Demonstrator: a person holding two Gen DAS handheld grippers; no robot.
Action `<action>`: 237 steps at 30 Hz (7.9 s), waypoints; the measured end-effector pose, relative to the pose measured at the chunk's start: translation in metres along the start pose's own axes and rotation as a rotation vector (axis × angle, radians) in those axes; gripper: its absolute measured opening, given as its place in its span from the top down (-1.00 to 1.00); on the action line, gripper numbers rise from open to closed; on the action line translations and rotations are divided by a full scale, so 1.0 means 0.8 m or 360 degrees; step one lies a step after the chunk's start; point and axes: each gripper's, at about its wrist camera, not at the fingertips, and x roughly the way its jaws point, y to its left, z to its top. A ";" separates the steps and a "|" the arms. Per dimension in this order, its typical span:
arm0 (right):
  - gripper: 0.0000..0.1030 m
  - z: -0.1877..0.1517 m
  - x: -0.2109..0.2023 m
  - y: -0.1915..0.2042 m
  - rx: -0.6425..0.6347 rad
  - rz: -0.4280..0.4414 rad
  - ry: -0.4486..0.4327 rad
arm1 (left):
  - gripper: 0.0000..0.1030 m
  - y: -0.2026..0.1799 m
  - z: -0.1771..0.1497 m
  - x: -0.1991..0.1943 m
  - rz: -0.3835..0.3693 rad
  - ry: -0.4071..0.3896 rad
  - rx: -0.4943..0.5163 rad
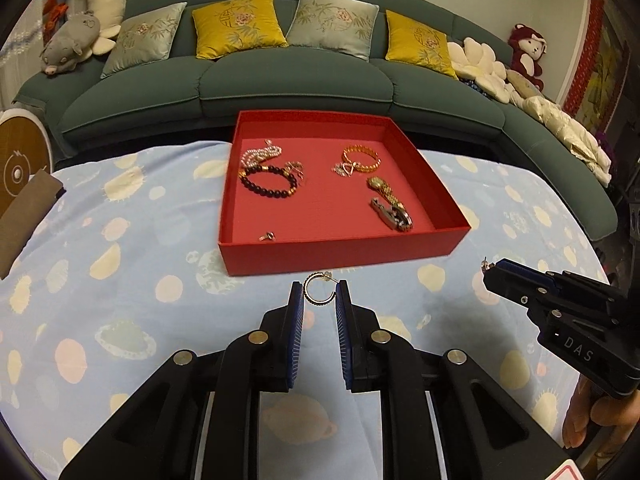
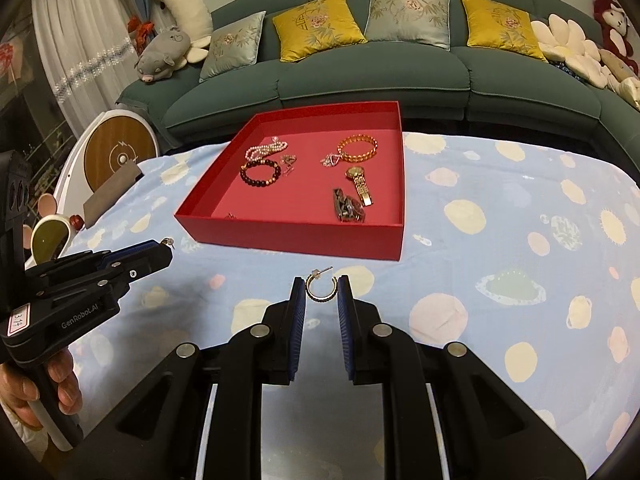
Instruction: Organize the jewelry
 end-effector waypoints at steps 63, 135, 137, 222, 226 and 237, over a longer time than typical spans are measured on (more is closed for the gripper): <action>0.69 0.204 0.259 -0.016 0.0103 0.0064 0.0193 | 0.73 0.067 0.198 0.250 0.0162 0.0214 -0.0147; -0.19 -0.032 -0.020 0.048 -0.0099 -0.0189 -0.0049 | -0.42 0.020 -0.045 -0.021 0.0342 0.0024 -0.0154; -0.23 -0.032 -0.021 0.050 -0.0103 -0.0192 -0.0053 | -0.42 0.019 -0.045 -0.021 0.0339 0.0027 -0.0163; -0.80 -0.039 -0.027 0.047 -0.0044 -0.0311 -0.0111 | -0.46 -0.007 -0.052 -0.014 0.0478 -0.0001 -0.0189; -0.83 -0.039 -0.025 0.046 -0.0038 -0.0309 -0.0104 | -0.48 -0.006 -0.053 -0.014 0.0491 -0.0003 -0.0183; -0.86 -0.040 -0.023 0.048 -0.0060 -0.0312 -0.0110 | -0.58 -0.004 -0.056 -0.018 0.0529 -0.0032 -0.0167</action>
